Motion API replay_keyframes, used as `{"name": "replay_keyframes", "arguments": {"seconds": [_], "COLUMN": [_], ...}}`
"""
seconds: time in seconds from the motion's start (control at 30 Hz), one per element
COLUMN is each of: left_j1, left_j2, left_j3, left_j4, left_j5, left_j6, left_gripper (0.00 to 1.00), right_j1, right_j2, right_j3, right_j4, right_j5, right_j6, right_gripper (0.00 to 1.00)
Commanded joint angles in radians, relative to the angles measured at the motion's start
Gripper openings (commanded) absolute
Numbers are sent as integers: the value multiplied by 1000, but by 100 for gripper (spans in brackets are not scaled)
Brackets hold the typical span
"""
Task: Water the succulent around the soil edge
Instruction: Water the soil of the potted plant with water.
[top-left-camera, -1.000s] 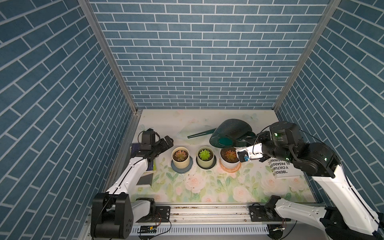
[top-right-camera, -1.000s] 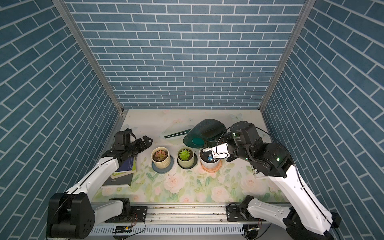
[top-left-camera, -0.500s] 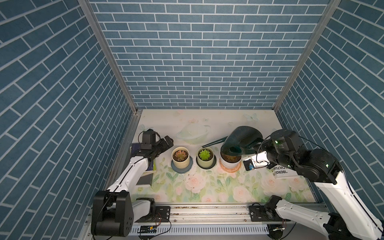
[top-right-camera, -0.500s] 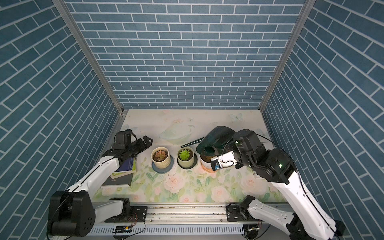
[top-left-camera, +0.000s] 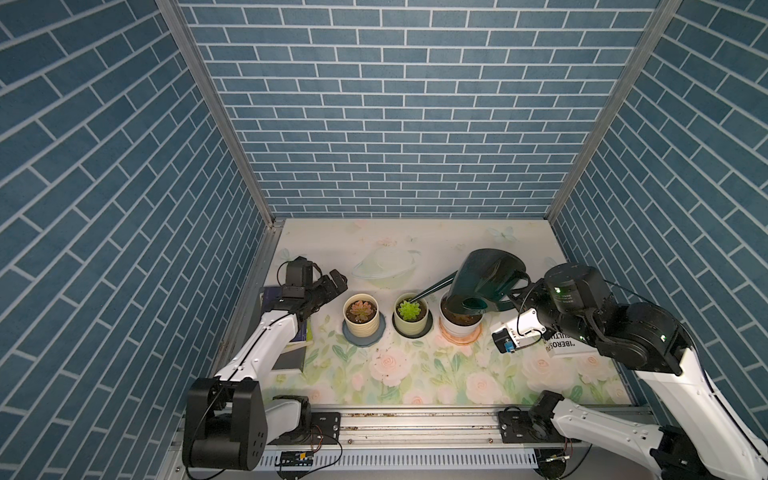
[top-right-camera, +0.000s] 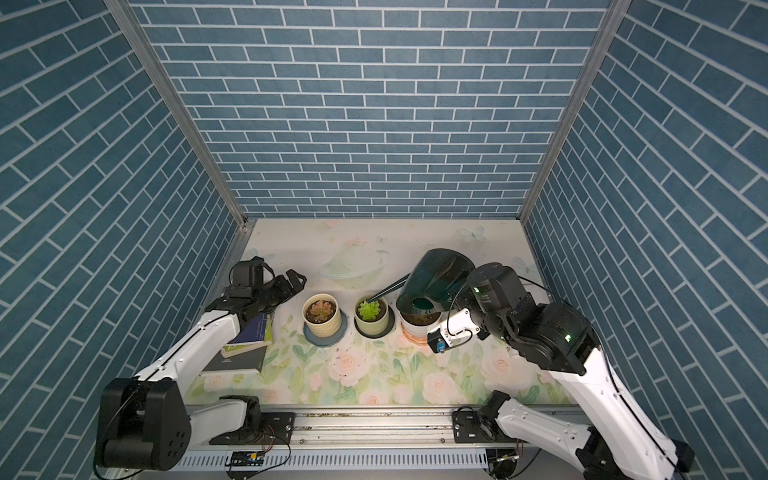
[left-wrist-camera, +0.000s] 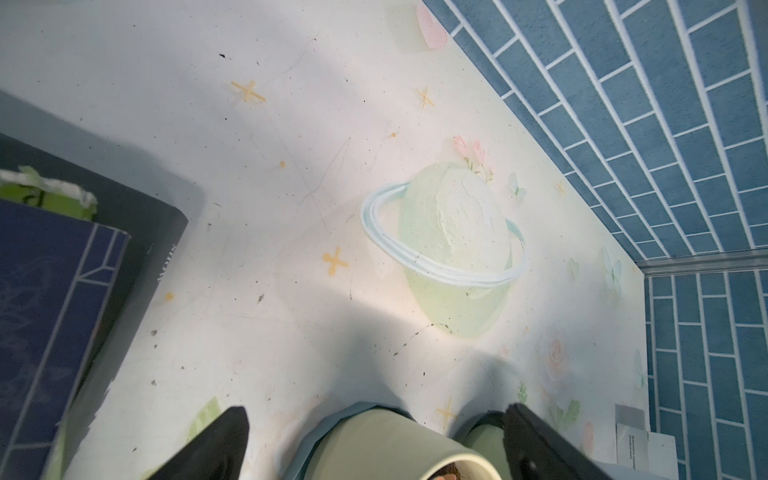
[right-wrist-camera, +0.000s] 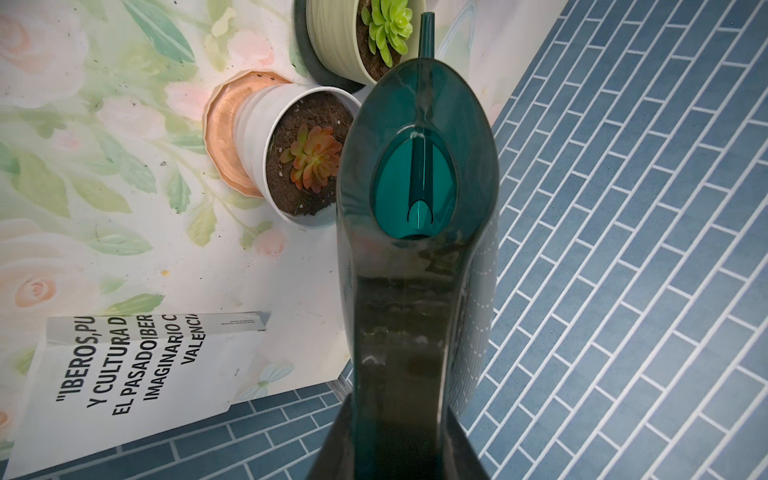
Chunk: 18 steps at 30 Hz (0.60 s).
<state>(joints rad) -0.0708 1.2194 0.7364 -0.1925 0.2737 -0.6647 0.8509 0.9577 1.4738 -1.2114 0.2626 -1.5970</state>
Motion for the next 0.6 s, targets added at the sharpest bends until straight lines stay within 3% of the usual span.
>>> {"name": "replay_keyframes", "arguments": {"seconds": [0.0,0.57], "left_j1": [-6,-6], "left_j2": [3,7], "left_j3": [21,0], "left_j4": [5,19], "left_j5": [-8,1], "left_j6": [7,16], "left_gripper": [100,100], "right_j1": [23,57], "right_j2": [18,75], "right_j3": [34,39], "right_j4": [64,144], "right_j5": [33,108], "right_j6": [-40,-71], "right_gripper": [0,0]}}
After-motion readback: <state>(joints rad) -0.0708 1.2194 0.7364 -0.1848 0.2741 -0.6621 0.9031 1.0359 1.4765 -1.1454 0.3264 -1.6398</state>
